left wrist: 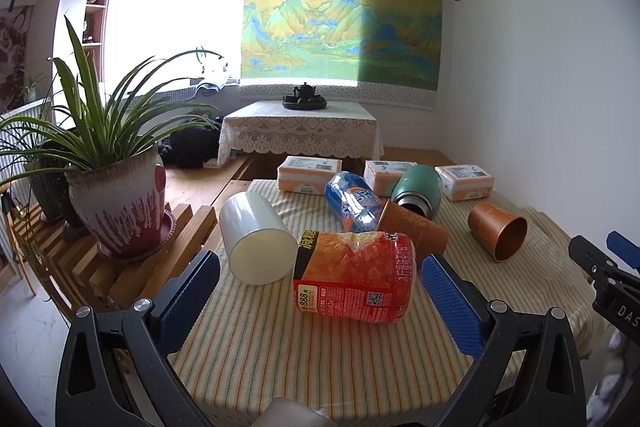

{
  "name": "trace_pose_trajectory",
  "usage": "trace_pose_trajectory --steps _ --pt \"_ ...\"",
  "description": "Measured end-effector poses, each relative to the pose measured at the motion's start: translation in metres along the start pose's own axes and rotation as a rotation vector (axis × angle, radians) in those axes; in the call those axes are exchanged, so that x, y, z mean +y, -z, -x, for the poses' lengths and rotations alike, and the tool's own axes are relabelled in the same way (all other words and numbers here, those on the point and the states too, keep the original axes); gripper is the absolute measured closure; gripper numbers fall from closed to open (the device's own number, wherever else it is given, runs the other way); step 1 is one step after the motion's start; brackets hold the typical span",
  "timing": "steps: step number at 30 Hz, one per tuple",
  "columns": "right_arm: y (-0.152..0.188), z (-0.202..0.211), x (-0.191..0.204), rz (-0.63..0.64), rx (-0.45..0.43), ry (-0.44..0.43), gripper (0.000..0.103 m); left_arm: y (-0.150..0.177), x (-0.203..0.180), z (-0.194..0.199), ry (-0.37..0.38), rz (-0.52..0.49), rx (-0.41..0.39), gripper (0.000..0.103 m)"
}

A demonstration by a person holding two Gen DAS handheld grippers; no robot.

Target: Flip cup upside down

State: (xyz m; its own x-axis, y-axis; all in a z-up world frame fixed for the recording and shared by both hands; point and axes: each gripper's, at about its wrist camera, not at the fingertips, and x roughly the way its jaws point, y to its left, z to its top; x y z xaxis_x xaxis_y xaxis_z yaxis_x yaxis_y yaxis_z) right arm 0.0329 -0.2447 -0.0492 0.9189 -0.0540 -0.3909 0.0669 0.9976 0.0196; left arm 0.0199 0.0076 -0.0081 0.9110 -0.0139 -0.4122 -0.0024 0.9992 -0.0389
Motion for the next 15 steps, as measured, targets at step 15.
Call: trace_pose_trajectory --steps 15 --pt "-0.0066 0.0002 0.0003 0.000 -0.008 -0.002 0.019 -0.0011 0.0088 0.0044 0.002 0.016 -0.006 0.001"
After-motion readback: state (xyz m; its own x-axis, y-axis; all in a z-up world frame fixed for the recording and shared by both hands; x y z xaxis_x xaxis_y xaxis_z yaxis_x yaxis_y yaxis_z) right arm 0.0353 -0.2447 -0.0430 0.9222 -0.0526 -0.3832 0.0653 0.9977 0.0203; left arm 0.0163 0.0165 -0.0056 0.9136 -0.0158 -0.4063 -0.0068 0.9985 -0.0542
